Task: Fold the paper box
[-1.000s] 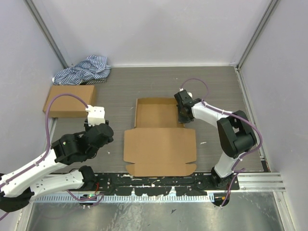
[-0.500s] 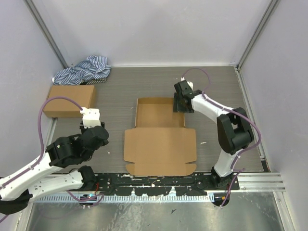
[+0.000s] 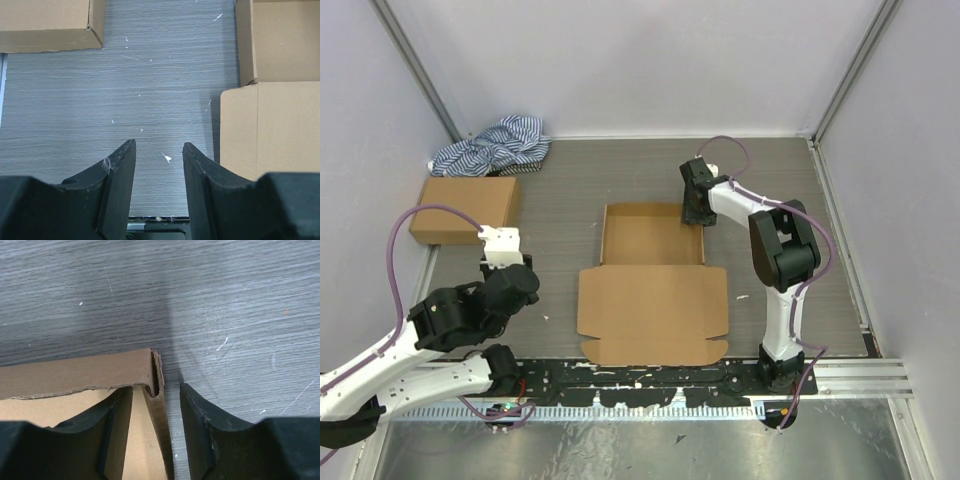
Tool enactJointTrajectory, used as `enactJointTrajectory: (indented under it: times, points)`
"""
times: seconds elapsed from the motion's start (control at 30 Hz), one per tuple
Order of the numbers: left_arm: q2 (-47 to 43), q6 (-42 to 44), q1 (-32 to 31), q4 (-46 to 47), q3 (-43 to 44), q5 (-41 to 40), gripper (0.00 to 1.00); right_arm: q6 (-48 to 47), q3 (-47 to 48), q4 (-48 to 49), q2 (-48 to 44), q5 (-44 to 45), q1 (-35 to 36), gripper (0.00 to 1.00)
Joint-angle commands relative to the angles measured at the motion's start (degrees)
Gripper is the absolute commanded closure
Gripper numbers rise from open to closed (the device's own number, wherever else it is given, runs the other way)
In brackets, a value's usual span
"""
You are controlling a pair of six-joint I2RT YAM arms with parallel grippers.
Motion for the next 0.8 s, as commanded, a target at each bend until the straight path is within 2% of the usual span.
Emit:
enactJointTrajectory:
  times: [0.0, 0.2, 0.23, 0.53, 0.6, 0.63, 0.67, 0.7, 0.73, 0.77]
  points:
    - [0.0, -0.7, -0.1, -0.7, -0.5, -1.2, 0.5, -0.1, 1.1, 0.4, -1.1, 1.3, 0.2, 0.56]
    - [-0.6, -0.7, -0.1, -0.8, -0.5, -1.0, 0.5, 1.2, -2.7, 1.9, -3.3, 1.6, 0.2, 0.95]
    - [-0.8, -0.7, -0.1, -0.8, -0.6, -0.9, 0.5, 1.8, -3.7, 2.2, -3.9, 2.1, 0.1, 0.98]
    - [-2.0, -1.0, -0.1, -0.8, -0.8, -1.1, 0.5, 10.6, -18.7, 7.3, -14.5, -0.7, -0.6, 0.98]
    - [-2.0, -1.1, -0.1, -0.8, -0.8, -1.3, 0.5, 13.7, -22.8, 8.5, -17.8, -4.3, -0.6, 0.86]
    - [-2.0, -1.1, -0.1, -0.8, -0.8, -1.2, 0.5, 15.9, -24.5, 8.5, -20.3, -4.5, -0.6, 0.76]
    - [-2.0, -1.1, -0.1, -0.9, -0.8, -1.3, 0.5, 16.8, -26.0, 8.5, -21.6, -4.8, -0.5, 0.52]
    - [-2.0, -1.2, -0.1, -0.8, -0.8, -1.4, 0.51, 17.3, -27.3, 8.4, -24.2, -4.8, -0.3, 0.16]
    - [-2.0, -1.2, -0.1, -0.9, -0.8, -1.4, 0.5, 17.5, -28.6, 8.6, -26.6, -5.0, -0.2, 0.04]
    - [-2.1, -1.3, -0.1, -1.0, -0.8, -1.4, 0.5, 16.6, -29.8, 9.5, -29.0, -5.7, -0.1, 0.03]
